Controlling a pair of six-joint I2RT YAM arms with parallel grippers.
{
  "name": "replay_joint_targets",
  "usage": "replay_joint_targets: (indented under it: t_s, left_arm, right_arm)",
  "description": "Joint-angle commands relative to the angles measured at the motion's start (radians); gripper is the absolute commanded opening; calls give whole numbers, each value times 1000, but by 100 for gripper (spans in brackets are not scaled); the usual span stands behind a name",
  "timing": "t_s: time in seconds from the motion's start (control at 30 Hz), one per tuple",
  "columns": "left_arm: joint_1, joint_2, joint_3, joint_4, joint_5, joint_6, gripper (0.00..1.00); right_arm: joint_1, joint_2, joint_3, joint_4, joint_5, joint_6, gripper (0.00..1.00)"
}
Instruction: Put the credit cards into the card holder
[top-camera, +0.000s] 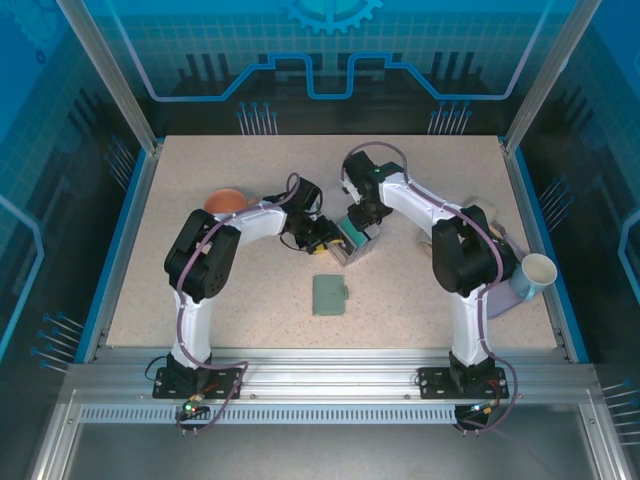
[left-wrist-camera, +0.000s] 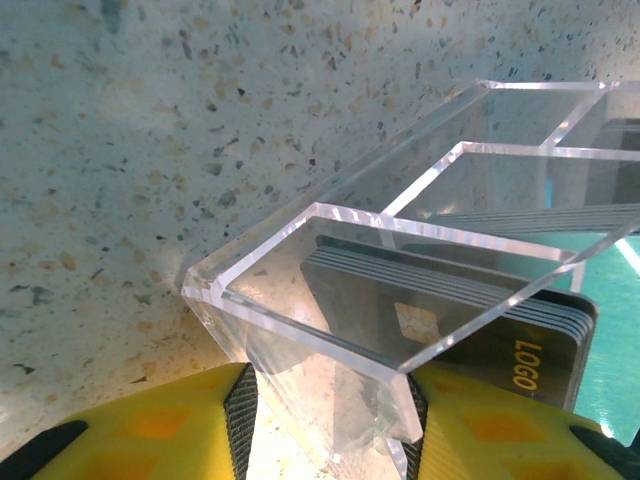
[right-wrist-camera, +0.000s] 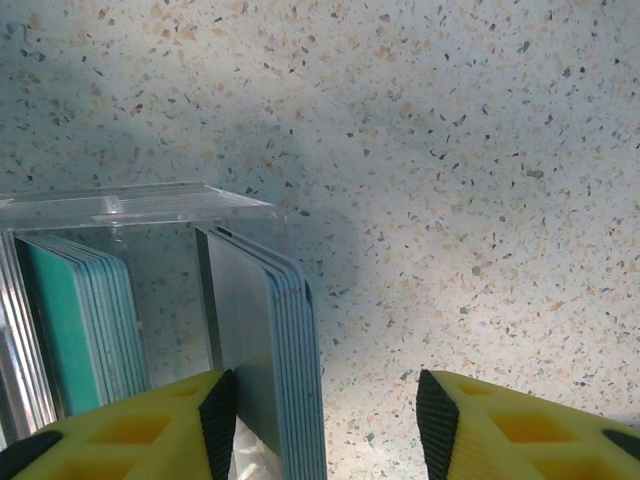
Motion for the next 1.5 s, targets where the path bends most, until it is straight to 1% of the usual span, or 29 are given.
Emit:
replay_joint_targets:
  t_s: [0.0,0.3,0.37,0.6,0.9,0.93,0.97,1.0,1.13,1.17,1.2,1.33,1.47]
  left_arm:
    - [-1,31,-27,-74,-34,25,43]
    - [-1,29,-28,-75,-34,25,43]
    - [-1,29,-28,-74,-34,24,43]
    - [-1,31,-28,-73,-32,24,43]
    - [0,29,-29,-75,-34,25,42]
    - [0,29,-28,-76,-34,25,42]
    - [-1,29,-28,-77,-34,25,42]
    - [-1,29,-27,-78,-35,26,42]
    - [-1,26,-27,-79,-34,27,42]
    - [0,25,-28,-80,-34,26,42]
    - [-1,24,-27,-80,-33,26,42]
    - [0,14,-29,-77,-31,30,43]
    - [-2,-24,-43,-48,-18,37,46]
  right_arm:
    - [2,-43,18,-7,35,-13,51]
    - [5,-55,8,-5,42,-13,47]
    - [5,-53,9,-7,37,-12,42]
    - [8,-57,8,-9,29,-11,33]
    - [12,-84,7,-16,44,-9,27]
    - [14,-88,6,-18,43,-8,25]
    - [12,-93,6,-18,39,-9,21]
    - [15,-97,5,-17,34,-7,20]
    - [17,-108,5,-28,28,-2,19]
    - [18,-113,3,-29,22,1,16]
    - [18,-118,1,-33,3,3,10]
    - [17,-155,-4,-46,-60,37,9]
    - [9,-251,-67,-13,-194,102,4]
